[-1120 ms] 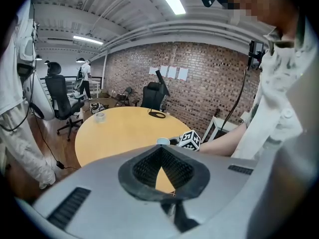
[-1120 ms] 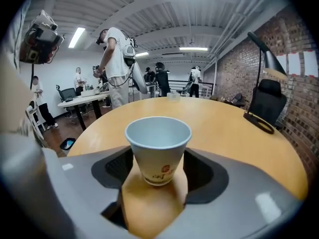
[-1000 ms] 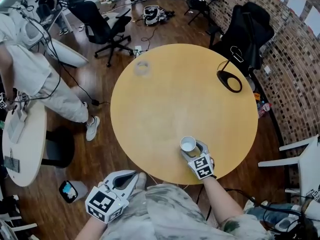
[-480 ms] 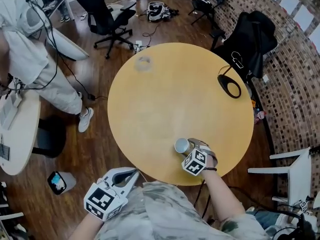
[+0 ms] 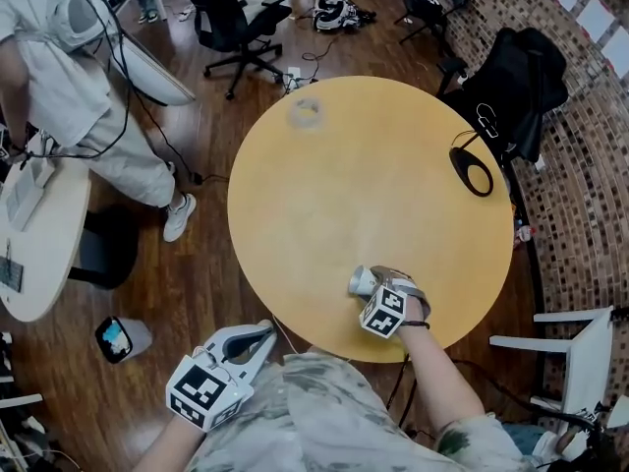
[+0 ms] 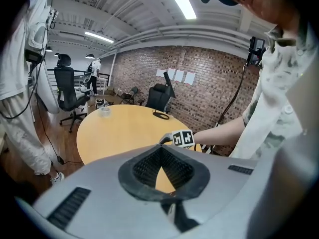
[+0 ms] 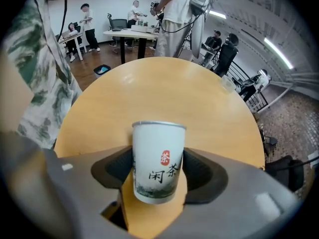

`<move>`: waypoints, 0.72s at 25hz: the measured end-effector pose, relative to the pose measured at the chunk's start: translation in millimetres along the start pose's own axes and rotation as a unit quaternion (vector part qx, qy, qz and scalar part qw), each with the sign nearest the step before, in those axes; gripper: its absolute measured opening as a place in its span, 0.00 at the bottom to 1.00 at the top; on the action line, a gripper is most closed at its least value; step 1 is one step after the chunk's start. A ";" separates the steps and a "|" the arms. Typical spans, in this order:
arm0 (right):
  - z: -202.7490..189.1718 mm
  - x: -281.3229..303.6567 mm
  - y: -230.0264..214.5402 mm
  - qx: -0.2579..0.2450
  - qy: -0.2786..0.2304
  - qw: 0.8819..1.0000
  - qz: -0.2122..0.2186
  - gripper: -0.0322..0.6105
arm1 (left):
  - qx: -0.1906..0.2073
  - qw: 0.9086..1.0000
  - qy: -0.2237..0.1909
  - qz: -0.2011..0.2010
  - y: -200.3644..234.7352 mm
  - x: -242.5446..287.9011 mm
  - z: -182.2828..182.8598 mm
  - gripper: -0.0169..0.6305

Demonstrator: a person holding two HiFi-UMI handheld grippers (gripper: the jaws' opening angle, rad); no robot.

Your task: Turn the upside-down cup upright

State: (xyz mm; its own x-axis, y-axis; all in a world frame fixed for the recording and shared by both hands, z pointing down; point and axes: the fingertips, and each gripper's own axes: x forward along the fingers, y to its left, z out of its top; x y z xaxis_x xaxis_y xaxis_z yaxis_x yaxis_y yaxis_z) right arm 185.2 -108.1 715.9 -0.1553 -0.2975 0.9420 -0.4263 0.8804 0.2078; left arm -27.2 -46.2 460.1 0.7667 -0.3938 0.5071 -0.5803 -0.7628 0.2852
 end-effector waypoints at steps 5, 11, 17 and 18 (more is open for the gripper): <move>1.8 0.2 -1.0 0.002 -0.002 1.000 0.005 0.54 | -0.006 1.000 0.002 0.005 3.7 -6.1 -5.4 0.04; 5.8 -3.3 -3.3 0.022 -0.019 1.000 0.000 0.62 | -0.005 1.000 0.005 0.007 4.2 -10.9 -7.1 0.04; -8.4 -5.5 -2.8 0.061 -0.034 0.998 -0.004 0.63 | 0.000 1.000 0.013 0.000 3.5 -7.6 -11.7 0.04; -13.4 -5.1 -3.3 0.067 -0.035 0.997 -0.003 0.63 | 0.001 1.000 0.014 -0.001 2.5 -6.2 -11.8 0.04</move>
State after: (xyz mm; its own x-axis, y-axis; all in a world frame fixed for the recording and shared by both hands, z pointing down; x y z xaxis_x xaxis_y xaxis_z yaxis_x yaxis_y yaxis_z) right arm 199.3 -104.4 714.0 -0.2117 -0.3323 0.9191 -0.5424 0.8223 0.1723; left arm -36.7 -39.7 467.3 0.7598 -0.3771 0.5295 -0.5781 -0.7646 0.2849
